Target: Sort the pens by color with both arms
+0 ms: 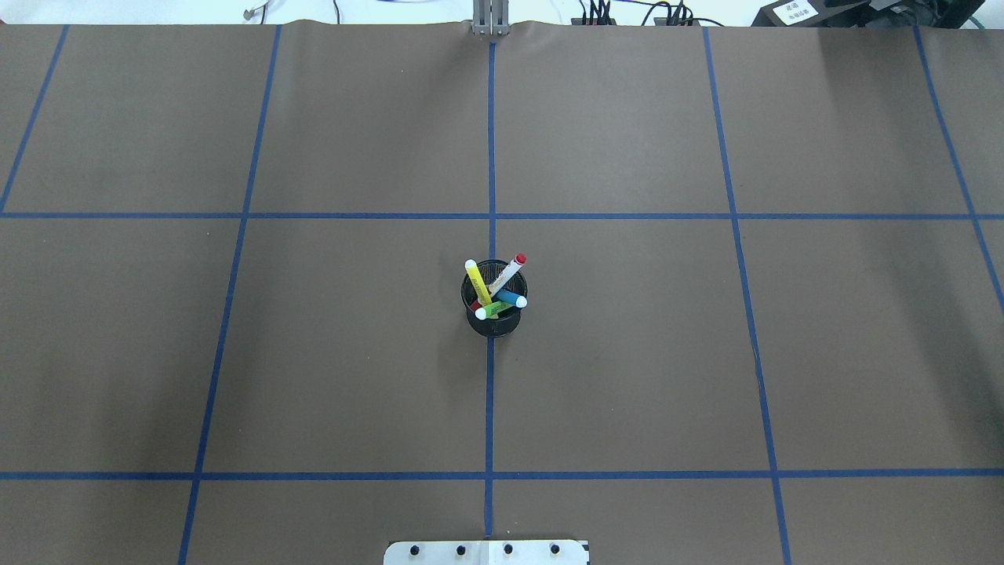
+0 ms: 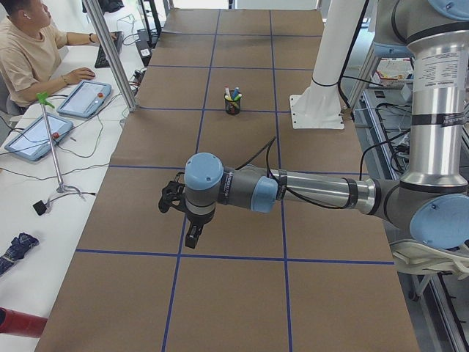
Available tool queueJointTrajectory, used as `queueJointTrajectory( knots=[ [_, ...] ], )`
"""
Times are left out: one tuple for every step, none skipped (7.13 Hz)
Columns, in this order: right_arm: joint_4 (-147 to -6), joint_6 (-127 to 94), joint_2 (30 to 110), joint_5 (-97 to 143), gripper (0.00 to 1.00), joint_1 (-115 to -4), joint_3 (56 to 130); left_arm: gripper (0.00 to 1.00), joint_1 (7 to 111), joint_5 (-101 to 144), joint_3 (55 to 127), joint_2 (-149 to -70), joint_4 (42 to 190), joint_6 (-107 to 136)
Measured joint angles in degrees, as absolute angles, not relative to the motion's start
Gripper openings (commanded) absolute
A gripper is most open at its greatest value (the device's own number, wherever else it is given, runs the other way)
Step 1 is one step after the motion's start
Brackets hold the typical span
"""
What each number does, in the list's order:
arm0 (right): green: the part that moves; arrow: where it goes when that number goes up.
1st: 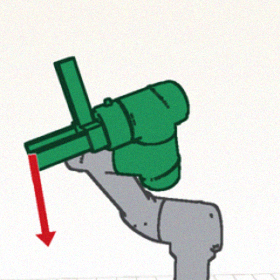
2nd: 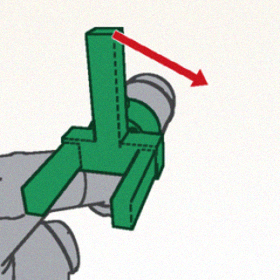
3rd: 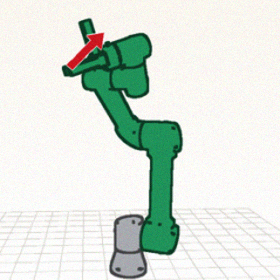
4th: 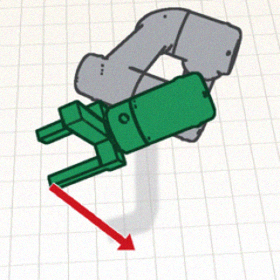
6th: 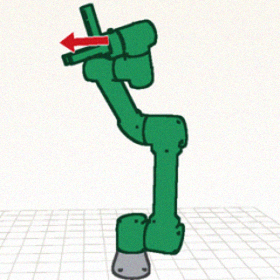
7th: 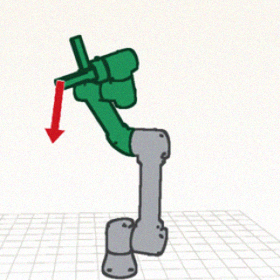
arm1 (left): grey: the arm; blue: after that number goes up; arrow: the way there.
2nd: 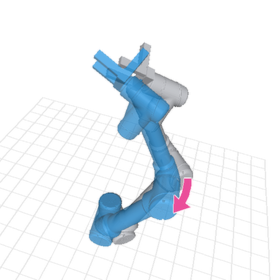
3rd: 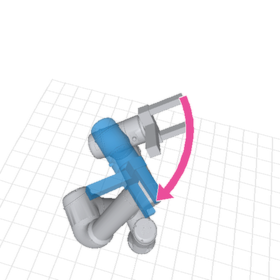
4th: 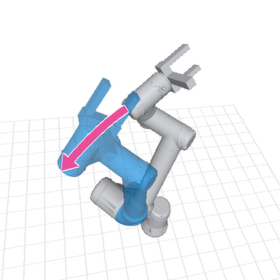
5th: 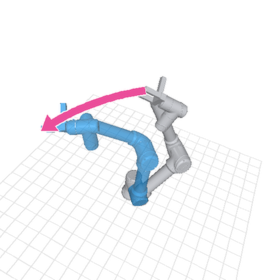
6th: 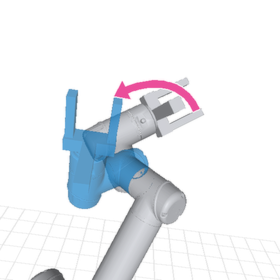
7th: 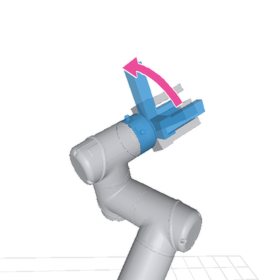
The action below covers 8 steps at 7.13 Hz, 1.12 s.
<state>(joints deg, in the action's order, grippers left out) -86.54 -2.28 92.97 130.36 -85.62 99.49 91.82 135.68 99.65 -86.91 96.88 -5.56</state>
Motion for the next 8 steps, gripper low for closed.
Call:
queueJointTrajectory(
  knots=[
    [-85.35, -2.36, 92.54, 130.36, 1.00, -85.61, 100.45, 1.00, 91.79, 135.72, 99.61, -87.76, 99.00, -5.52],
    [-82.30, -2.44, 92.32, 130.40, 1.00, -85.61, 101.00, 1.00, 91.74, 135.76, 99.36, -88.60, 102.22, -5.50],
    [-78.84, -3.11, 92.19, 130.52, 1.00, -85.61, 101.07, 1.00, 91.71, 135.87, 99.29, -89.15, 104.94, -5.47],
    [-76.69, -4.56, 91.91, 130.70, 1.00, -85.61, 101.11, 1.00, 91.69, 136.02, 99.41, -89.53, 106.39, -5.55],
    [-75.59, -5.75, 91.27, 130.78, 1.00, -85.61, 100.99, 1.00, 91.67, 136.12, 99.58, -89.92, 107.42, -5.66],
    [-75.13, -6.35, 90.41, 130.83, 0.99, -85.58, 101.07, 1.00, 91.65, 136.14, 99.73, -90.38, 109.72, -5.61],
    [-74.89, -6.55, 89.37, 130.90, 0.98, -85.41, 101.70, 1.00, 91.54, 136.13, 99.76, -90.61, 113.75, -4.90],
    [-74.78, -6.90, 87.76, 131.43, 0.99, -84.75, 102.41, 1.00, 90.83, 136.09, 99.81, -91.24, 117.61, -2.26]
  ],
)
